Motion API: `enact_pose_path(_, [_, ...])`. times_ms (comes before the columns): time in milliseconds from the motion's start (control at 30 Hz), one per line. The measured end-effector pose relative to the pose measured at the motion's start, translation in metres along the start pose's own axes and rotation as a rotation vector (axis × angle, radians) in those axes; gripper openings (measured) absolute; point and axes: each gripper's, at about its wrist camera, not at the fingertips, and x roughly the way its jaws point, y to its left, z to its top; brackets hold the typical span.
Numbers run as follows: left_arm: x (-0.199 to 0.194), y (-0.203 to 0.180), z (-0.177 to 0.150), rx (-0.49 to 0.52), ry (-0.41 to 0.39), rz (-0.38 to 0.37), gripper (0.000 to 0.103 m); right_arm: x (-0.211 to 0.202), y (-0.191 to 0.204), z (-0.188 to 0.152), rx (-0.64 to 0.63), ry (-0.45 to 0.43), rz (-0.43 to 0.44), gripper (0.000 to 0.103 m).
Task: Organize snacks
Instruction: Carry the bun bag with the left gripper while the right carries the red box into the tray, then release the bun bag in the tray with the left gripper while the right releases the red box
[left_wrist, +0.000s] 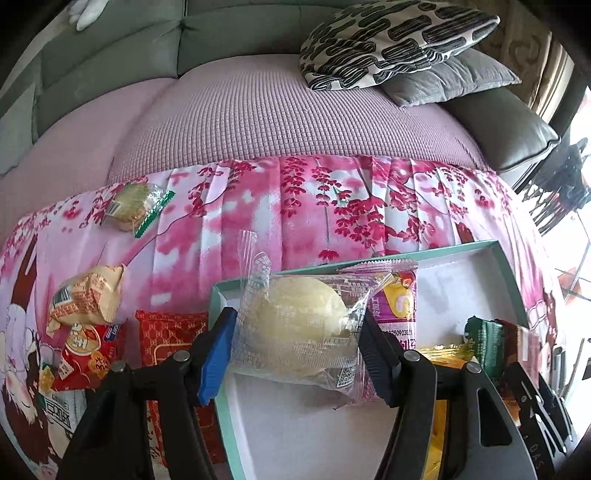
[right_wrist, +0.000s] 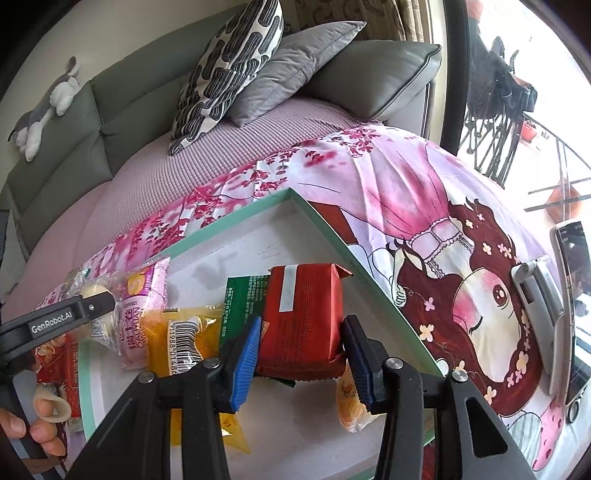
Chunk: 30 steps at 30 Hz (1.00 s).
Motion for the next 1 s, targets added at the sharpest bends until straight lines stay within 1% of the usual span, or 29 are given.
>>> enact_pose_path(67, [-0.002, 0.001, -0.001, -0.011, 0.003, -0.015, 0.069, 0.000, 0.001, 0.001, -0.007, 0.002, -0.005, 0.049])
enact_pose_path(133, [-0.006, 0.002, -0.002, -0.019, 0.001, -0.019, 0.073, -0.003, 0.001, 0.002, -0.013, 0.000, -0.012, 0.049])
enact_pose_path(200, [-0.012, 0.003, -0.003, -0.023, 0.005, -0.022, 0.074, -0.007, 0.002, 0.002, -0.023, -0.011, -0.018, 0.053])
enact_pose_path(233, [-0.014, 0.004, -0.003, -0.025, 0.006, -0.021, 0.075, -0.009, 0.003, 0.003, -0.027, -0.012, -0.020, 0.058])
enact_pose_path(267, [-0.017, 0.005, -0.004, -0.028, 0.005, -0.021, 0.075, -0.012, 0.004, 0.003, -0.033, -0.015, -0.021, 0.061])
enact_pose_path(367, [-0.029, 0.010, -0.007, -0.035, -0.003, -0.014, 0.077, -0.016, 0.006, 0.002, -0.041, -0.011, -0.013, 0.063])
enact_pose_path(433, [-0.036, 0.016, -0.010, -0.041, -0.013, 0.004, 0.086, -0.019, 0.008, 0.001, -0.050, 0.000, -0.007, 0.068])
enact_pose_path(467, [-0.039, 0.018, -0.011, -0.043, -0.017, 0.012, 0.087, -0.020, 0.009, 0.000, -0.057, 0.004, -0.004, 0.070])
enact_pose_path(533, [-0.045, 0.026, -0.016, -0.056, -0.029, 0.042, 0.088, -0.023, 0.012, -0.001, -0.060, 0.014, 0.015, 0.070])
enact_pose_path(600, [-0.049, 0.036, -0.021, -0.075, -0.041, 0.071, 0.089, -0.026, 0.016, -0.003, -0.065, 0.020, 0.039, 0.076])
enact_pose_path(633, [-0.050, 0.041, -0.024, -0.086, -0.044, 0.085, 0.090, -0.027, 0.018, -0.004, -0.071, 0.020, 0.042, 0.083])
enact_pose_path(833, [-0.059, 0.076, -0.039, -0.169, -0.054, 0.140, 0.090, -0.035, 0.034, -0.007, -0.106, 0.007, 0.056, 0.084])
enact_pose_path(867, [-0.061, 0.081, -0.041, -0.176, -0.056, 0.148, 0.090, -0.037, 0.035, -0.007, -0.105, 0.001, 0.061, 0.086])
enact_pose_path(900, [-0.062, 0.084, -0.043, -0.180, -0.058, 0.152, 0.090, -0.039, 0.036, -0.007, -0.103, -0.005, 0.064, 0.088])
enact_pose_path(967, [-0.066, 0.095, -0.047, -0.196, -0.060, 0.168, 0.090, -0.044, 0.038, -0.007, -0.098, -0.023, 0.071, 0.100])
enact_pose_path(1000, [-0.067, 0.099, -0.049, -0.204, -0.061, 0.173, 0.090, -0.046, 0.040, -0.007, -0.097, -0.031, 0.077, 0.102])
